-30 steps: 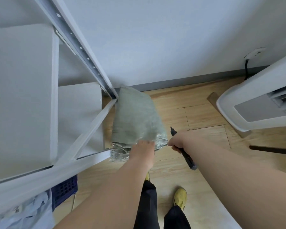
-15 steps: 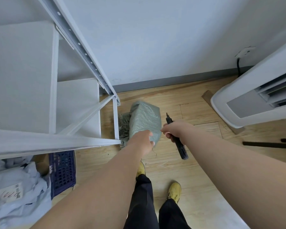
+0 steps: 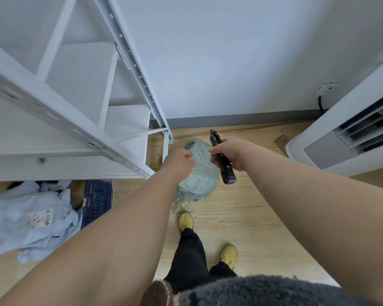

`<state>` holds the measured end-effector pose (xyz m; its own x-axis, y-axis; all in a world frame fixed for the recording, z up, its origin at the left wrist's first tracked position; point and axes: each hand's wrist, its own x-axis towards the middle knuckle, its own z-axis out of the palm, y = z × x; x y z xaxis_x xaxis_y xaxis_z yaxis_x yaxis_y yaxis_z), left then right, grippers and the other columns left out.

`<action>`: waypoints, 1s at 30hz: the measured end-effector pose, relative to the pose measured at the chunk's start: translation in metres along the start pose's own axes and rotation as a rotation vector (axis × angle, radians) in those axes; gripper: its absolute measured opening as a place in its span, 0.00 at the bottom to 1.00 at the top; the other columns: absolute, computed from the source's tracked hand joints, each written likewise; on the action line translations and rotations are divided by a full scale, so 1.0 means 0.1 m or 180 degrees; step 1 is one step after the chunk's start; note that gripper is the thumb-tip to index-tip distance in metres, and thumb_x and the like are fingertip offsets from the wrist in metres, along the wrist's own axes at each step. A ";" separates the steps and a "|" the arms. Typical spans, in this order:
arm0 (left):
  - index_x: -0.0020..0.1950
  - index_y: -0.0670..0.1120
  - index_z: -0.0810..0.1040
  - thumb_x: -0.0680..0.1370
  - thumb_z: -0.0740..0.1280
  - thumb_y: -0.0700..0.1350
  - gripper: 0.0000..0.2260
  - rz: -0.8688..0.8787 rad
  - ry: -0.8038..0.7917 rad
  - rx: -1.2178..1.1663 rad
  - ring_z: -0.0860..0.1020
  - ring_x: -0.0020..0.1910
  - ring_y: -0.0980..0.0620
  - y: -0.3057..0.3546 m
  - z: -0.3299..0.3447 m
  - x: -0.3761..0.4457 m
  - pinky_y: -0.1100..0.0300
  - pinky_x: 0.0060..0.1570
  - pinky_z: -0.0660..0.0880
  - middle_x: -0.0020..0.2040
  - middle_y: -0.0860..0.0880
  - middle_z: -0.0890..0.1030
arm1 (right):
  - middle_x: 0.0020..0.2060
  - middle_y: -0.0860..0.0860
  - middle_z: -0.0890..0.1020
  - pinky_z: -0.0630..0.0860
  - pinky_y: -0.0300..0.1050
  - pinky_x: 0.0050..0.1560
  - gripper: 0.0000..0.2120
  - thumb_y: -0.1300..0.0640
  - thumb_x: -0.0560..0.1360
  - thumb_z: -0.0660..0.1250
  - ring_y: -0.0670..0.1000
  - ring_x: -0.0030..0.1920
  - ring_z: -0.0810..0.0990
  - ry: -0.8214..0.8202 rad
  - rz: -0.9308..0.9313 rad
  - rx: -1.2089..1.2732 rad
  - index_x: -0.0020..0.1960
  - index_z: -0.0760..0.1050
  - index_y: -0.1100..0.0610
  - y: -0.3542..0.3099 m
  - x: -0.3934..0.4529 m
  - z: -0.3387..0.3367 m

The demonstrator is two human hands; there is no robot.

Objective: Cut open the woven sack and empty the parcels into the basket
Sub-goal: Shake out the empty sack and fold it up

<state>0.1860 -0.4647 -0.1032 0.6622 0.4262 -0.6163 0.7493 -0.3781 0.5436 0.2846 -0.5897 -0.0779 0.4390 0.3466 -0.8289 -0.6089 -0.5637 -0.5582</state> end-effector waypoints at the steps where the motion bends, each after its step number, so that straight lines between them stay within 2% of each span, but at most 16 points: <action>1: 0.68 0.49 0.74 0.79 0.64 0.46 0.17 -0.0008 0.0060 0.0041 0.75 0.62 0.48 0.02 -0.05 -0.06 0.56 0.62 0.71 0.65 0.51 0.75 | 0.38 0.57 0.78 0.78 0.44 0.45 0.11 0.63 0.78 0.65 0.50 0.35 0.78 -0.0039 0.0009 0.0011 0.60 0.71 0.65 -0.01 -0.06 0.02; 3: 0.61 0.49 0.78 0.79 0.63 0.45 0.12 -0.0003 0.0255 0.0154 0.76 0.58 0.48 0.06 -0.15 -0.18 0.58 0.58 0.72 0.58 0.51 0.76 | 0.36 0.56 0.77 0.75 0.42 0.38 0.07 0.64 0.79 0.63 0.49 0.33 0.76 -0.0112 0.0013 -0.0041 0.56 0.71 0.64 -0.05 -0.22 0.03; 4: 0.52 0.50 0.79 0.79 0.63 0.44 0.06 0.0008 0.0387 0.0193 0.75 0.53 0.48 0.09 -0.20 -0.23 0.60 0.53 0.71 0.53 0.50 0.75 | 0.35 0.55 0.77 0.73 0.42 0.37 0.05 0.64 0.79 0.62 0.49 0.32 0.75 -0.0134 -0.0005 -0.0083 0.54 0.71 0.64 -0.07 -0.31 0.02; 5: 0.44 0.52 0.76 0.79 0.62 0.43 0.06 0.0028 0.0536 0.0213 0.73 0.48 0.48 0.12 -0.23 -0.27 0.62 0.49 0.69 0.50 0.50 0.74 | 0.34 0.56 0.76 0.73 0.42 0.36 0.03 0.65 0.79 0.62 0.50 0.32 0.74 -0.0125 -0.0044 -0.0147 0.52 0.71 0.64 -0.09 -0.39 -0.01; 6: 0.41 0.52 0.73 0.79 0.62 0.42 0.08 0.0031 0.0680 0.0225 0.71 0.47 0.49 0.18 -0.24 -0.32 0.62 0.47 0.67 0.48 0.51 0.73 | 0.34 0.56 0.76 0.72 0.42 0.36 0.02 0.65 0.79 0.62 0.51 0.32 0.74 -0.0081 -0.0117 -0.0225 0.48 0.72 0.64 -0.12 -0.45 -0.04; 9: 0.47 0.52 0.74 0.78 0.61 0.41 0.06 0.0096 0.0760 0.0384 0.72 0.46 0.49 0.32 -0.16 -0.44 0.62 0.46 0.68 0.48 0.51 0.76 | 0.33 0.58 0.75 0.72 0.44 0.39 0.10 0.67 0.78 0.60 0.52 0.31 0.73 0.0091 -0.0263 -0.0445 0.38 0.70 0.64 -0.16 -0.56 -0.14; 12: 0.45 0.52 0.78 0.77 0.61 0.42 0.08 0.0250 0.0746 0.0700 0.73 0.45 0.49 0.46 -0.06 -0.51 0.60 0.46 0.71 0.50 0.49 0.79 | 0.31 0.56 0.73 0.72 0.41 0.31 0.13 0.66 0.79 0.59 0.51 0.26 0.73 0.0142 -0.0253 -0.0513 0.36 0.68 0.62 -0.13 -0.60 -0.19; 14: 0.50 0.55 0.78 0.77 0.61 0.41 0.10 0.0279 0.0801 0.0870 0.75 0.49 0.49 0.54 -0.03 -0.49 0.59 0.50 0.73 0.52 0.50 0.78 | 0.32 0.56 0.74 0.73 0.43 0.36 0.12 0.66 0.79 0.60 0.52 0.31 0.74 0.0162 -0.0295 -0.0648 0.36 0.70 0.62 -0.09 -0.59 -0.22; 16: 0.56 0.50 0.81 0.77 0.60 0.40 0.13 0.0292 0.0899 0.0989 0.77 0.55 0.47 0.62 -0.02 -0.44 0.58 0.53 0.75 0.56 0.50 0.79 | 0.32 0.57 0.77 0.73 0.47 0.43 0.09 0.66 0.77 0.62 0.55 0.37 0.75 0.0220 -0.0358 -0.0748 0.38 0.72 0.63 -0.06 -0.60 -0.29; 17: 0.54 0.48 0.82 0.77 0.60 0.39 0.13 0.0303 0.0928 0.1030 0.78 0.54 0.46 0.68 -0.02 -0.39 0.58 0.51 0.75 0.56 0.50 0.80 | 0.32 0.56 0.78 0.74 0.47 0.44 0.07 0.66 0.76 0.63 0.55 0.37 0.75 0.0267 -0.0365 -0.0735 0.39 0.72 0.63 -0.06 -0.61 -0.34; 19: 0.42 0.45 0.81 0.74 0.59 0.36 0.11 0.0320 0.0948 0.1173 0.77 0.46 0.45 0.81 0.00 -0.31 0.61 0.39 0.73 0.47 0.48 0.81 | 0.32 0.56 0.78 0.77 0.47 0.47 0.05 0.67 0.75 0.63 0.54 0.37 0.77 0.0373 -0.0380 -0.0681 0.41 0.71 0.63 -0.06 -0.64 -0.48; 21: 0.30 0.45 0.69 0.71 0.58 0.34 0.11 0.0380 0.1036 0.1338 0.70 0.37 0.45 1.00 0.03 -0.24 0.64 0.29 0.62 0.35 0.48 0.72 | 0.31 0.56 0.77 0.79 0.45 0.47 0.06 0.67 0.74 0.63 0.53 0.36 0.78 0.0483 -0.0482 -0.0698 0.38 0.70 0.62 -0.08 -0.62 -0.63; 23: 0.31 0.47 0.65 0.71 0.57 0.34 0.12 0.0462 0.1125 0.1487 0.66 0.35 0.47 1.21 0.07 -0.18 0.64 0.28 0.57 0.34 0.49 0.68 | 0.32 0.55 0.77 0.78 0.41 0.35 0.07 0.67 0.73 0.65 0.51 0.32 0.77 0.0619 -0.0632 -0.0646 0.37 0.70 0.61 -0.13 -0.58 -0.74; 24: 0.33 0.49 0.68 0.73 0.58 0.35 0.11 0.0499 0.1182 0.1590 0.66 0.36 0.47 1.29 0.09 -0.17 0.64 0.29 0.58 0.37 0.51 0.70 | 0.32 0.55 0.77 0.78 0.40 0.35 0.07 0.67 0.73 0.65 0.51 0.31 0.77 0.0634 -0.0655 -0.0608 0.37 0.70 0.61 -0.15 -0.55 -0.77; 27: 0.37 0.52 0.68 0.74 0.58 0.36 0.12 0.0517 0.1209 0.1897 0.66 0.37 0.48 1.39 0.09 -0.20 0.64 0.29 0.58 0.38 0.52 0.69 | 0.32 0.57 0.78 0.77 0.48 0.55 0.06 0.68 0.74 0.62 0.55 0.40 0.78 0.0431 -0.0473 -0.0514 0.38 0.71 0.63 -0.17 -0.50 -0.75; 30: 0.35 0.48 0.68 0.73 0.57 0.35 0.10 0.0357 0.1124 0.1979 0.66 0.34 0.48 1.24 0.07 -0.27 0.64 0.28 0.57 0.36 0.49 0.68 | 0.32 0.58 0.76 0.74 0.47 0.51 0.03 0.67 0.77 0.61 0.56 0.42 0.76 0.0242 -0.0279 -0.0412 0.43 0.69 0.63 -0.14 -0.52 -0.61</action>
<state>0.2605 -0.5286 -0.0228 0.7746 0.5579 -0.2978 0.6071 -0.7879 0.1032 0.3106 -0.6456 -0.0246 0.5383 0.3437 -0.7695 -0.4782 -0.6273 -0.6147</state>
